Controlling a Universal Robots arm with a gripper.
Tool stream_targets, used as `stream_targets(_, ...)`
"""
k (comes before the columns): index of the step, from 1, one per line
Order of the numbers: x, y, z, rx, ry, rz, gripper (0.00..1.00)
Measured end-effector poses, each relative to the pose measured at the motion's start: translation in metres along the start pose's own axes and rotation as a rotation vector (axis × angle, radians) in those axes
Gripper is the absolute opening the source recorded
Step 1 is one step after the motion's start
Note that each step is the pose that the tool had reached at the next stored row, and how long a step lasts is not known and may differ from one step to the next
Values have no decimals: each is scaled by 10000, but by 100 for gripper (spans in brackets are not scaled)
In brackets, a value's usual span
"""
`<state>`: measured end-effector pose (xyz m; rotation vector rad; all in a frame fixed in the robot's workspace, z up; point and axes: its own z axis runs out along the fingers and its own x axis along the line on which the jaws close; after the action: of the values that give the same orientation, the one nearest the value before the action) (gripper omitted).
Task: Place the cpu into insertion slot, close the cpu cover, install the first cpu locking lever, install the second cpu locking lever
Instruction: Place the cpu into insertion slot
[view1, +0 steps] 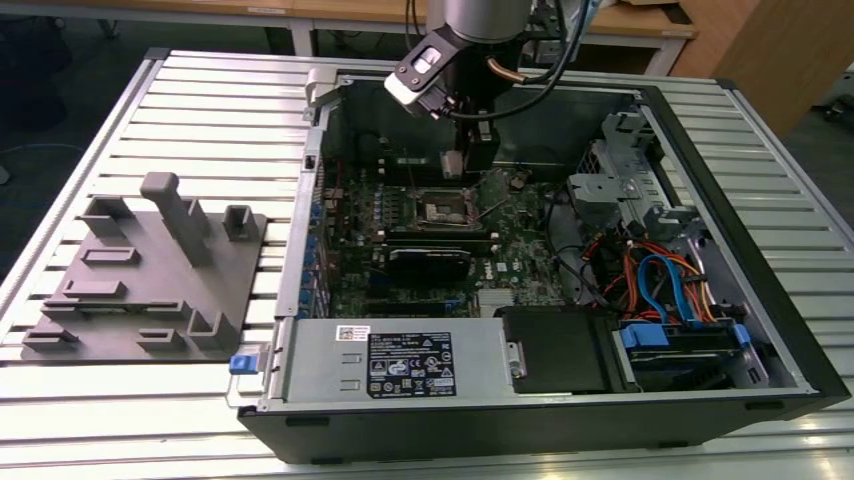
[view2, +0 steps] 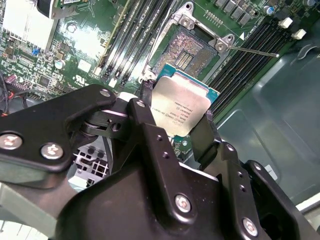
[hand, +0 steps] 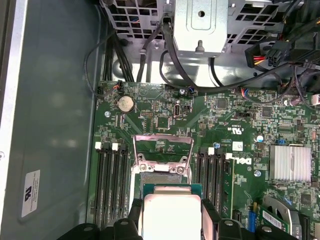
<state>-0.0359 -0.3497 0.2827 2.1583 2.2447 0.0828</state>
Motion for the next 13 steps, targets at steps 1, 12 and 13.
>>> stream_targets(1,0,0,0,0,0,0,54)
stream_targets(12,0,-2,36,-1,1,0,54)
stream_targets(13,-1,-3,49,0,0,0,54)
